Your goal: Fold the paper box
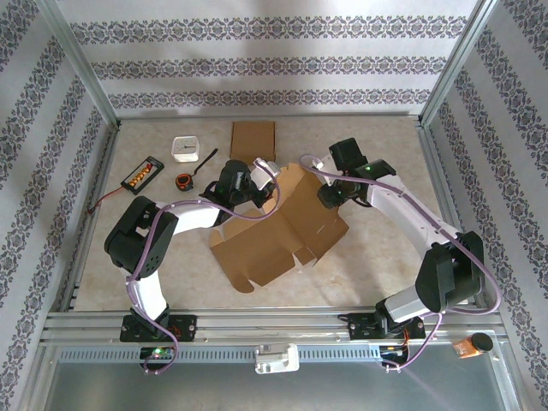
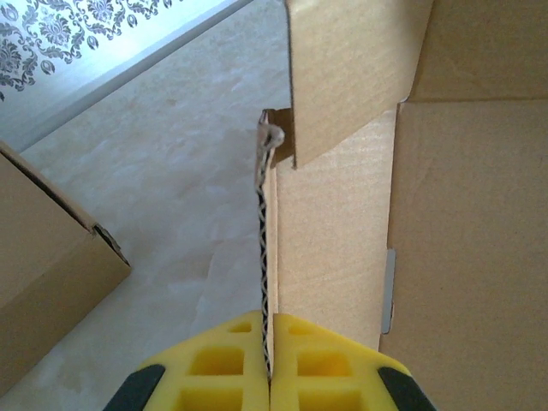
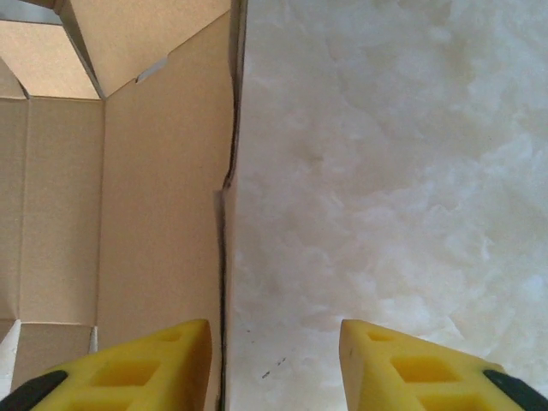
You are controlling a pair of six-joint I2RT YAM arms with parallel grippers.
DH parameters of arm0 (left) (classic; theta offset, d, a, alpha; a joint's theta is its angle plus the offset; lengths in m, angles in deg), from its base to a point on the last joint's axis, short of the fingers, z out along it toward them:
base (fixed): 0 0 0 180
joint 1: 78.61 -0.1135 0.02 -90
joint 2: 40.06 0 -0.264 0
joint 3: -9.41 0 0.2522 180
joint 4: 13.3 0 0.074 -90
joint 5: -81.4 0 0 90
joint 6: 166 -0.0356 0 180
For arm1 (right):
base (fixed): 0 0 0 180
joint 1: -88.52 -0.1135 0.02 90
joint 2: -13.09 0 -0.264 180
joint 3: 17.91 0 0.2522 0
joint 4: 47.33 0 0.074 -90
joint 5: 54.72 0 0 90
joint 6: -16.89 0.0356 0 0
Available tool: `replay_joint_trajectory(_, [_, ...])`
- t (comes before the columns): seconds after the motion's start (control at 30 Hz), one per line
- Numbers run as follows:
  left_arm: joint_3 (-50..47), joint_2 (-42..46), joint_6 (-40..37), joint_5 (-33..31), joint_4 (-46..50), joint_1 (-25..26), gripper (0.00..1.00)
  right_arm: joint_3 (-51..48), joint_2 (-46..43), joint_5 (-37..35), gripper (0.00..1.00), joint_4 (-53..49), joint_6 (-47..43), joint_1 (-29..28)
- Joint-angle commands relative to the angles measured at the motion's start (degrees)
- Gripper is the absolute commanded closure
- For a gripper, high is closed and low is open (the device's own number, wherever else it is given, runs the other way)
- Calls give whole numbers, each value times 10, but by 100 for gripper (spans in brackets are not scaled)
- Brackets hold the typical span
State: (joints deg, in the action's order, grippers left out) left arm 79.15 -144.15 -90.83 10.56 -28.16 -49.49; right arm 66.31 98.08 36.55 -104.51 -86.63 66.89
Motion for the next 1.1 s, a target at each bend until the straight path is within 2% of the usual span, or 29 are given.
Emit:
replay_joint_trajectory(0.0, [19, 20, -8, -2, 17, -7, 100, -2, -14, 9, 69, -15, 10, -4])
replay_joint_trajectory(0.07, [22, 18, -6, -2, 21, -7, 100, 5, -13, 9, 79, -18, 5, -6])
replay_joint_trajectory(0.13, [20, 19, -1, 1, 15, -7, 100, 11, -13, -5, 84, -16, -9, -15])
replay_joint_trajectory(0.3, [12, 26, 61, 31, -28, -7, 100, 19, -7, -132, 91, 24, -69, -63])
replay_joint_trajectory(0.4, [11, 29, 110, 46, -55, -8, 100, 8, -11, -185, 91, 88, -98, -86])
replay_joint_trajectory(0.67, [-31, 33, 172, 124, -146, -7, 100, -3, 5, -257, 90, 200, -126, -99])
replay_joint_trajectory(0.87, [-40, 20, 184, 172, -150, 0, 91, -28, 5, -252, 89, 291, -162, -114])
replay_joint_trajectory(1.07, [-49, -24, 240, 181, -218, 1, 73, -84, 8, -263, 88, 358, -220, -137])
